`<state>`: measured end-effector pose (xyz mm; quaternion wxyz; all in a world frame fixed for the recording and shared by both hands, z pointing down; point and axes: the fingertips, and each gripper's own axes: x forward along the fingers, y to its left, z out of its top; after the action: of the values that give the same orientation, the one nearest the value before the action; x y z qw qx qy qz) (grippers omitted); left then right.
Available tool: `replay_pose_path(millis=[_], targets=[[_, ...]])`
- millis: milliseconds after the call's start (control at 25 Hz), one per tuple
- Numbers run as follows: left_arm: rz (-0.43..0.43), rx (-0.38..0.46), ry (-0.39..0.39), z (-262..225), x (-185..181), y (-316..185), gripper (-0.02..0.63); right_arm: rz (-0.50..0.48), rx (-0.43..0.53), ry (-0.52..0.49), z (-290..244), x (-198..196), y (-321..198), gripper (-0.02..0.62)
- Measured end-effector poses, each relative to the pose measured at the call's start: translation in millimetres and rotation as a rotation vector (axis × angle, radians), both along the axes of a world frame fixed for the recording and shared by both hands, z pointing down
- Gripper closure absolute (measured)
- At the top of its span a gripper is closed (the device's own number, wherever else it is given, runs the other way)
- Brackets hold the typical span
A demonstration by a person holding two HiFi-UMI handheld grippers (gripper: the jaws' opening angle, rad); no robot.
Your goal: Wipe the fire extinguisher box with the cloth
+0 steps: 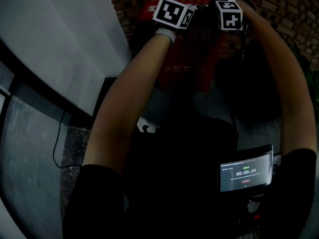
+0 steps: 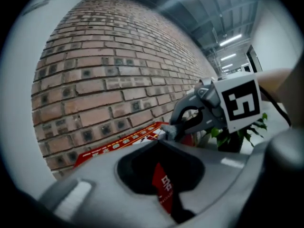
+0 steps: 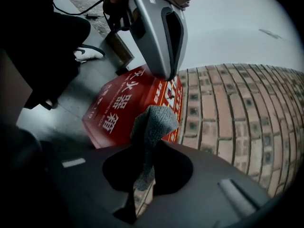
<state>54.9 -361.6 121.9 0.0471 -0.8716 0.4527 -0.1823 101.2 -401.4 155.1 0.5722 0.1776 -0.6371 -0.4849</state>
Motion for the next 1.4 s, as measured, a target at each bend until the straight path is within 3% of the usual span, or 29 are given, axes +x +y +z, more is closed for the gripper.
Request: replay_pose_path(millis=[200, 280, 360, 560, 680, 840, 1040, 1280, 1400], targets=[[0.007, 0.000, -0.010, 6, 16, 4, 0.604, 0.054, 0.006, -0.018, -2, 45, 0, 0.571], [0.014, 0.012, -0.005, 5, 21, 7, 0.604, 0.072, 0.006, -0.073, -5, 58, 0, 0.571], [0.043, 0.032, 0.024, 0, 28, 17, 0.604, 0.058, -0.003, -0.251, -18, 57, 6, 0.571], [0.146, 0.116, 0.193, -10, 30, 73, 0.604, -0.134, -0.166, -0.927, -60, 20, 74, 0.571], [0.204, 0.132, 0.204, 18, 20, 103, 0.604, -0.266, -0.317, -1.172, -48, -9, 130, 0.571], [0.273, 0.169, 0.286, 57, -8, 143, 0.604, -0.312, -0.518, -1.438, -5, -33, 175, 0.571], [0.241, 0.186, 0.383, 121, -59, 159, 0.604, -0.263, -0.638, -1.552, 70, -57, 187, 0.571], [0.218, 0.119, 0.410, 207, -89, 163, 0.604, -0.236, -0.830, -1.668, 149, -91, 193, 0.571], [0.206, 0.111, 0.425, 231, -96, 159, 0.604, -0.200, -0.860, -1.656, 180, -103, 184, 0.571]])
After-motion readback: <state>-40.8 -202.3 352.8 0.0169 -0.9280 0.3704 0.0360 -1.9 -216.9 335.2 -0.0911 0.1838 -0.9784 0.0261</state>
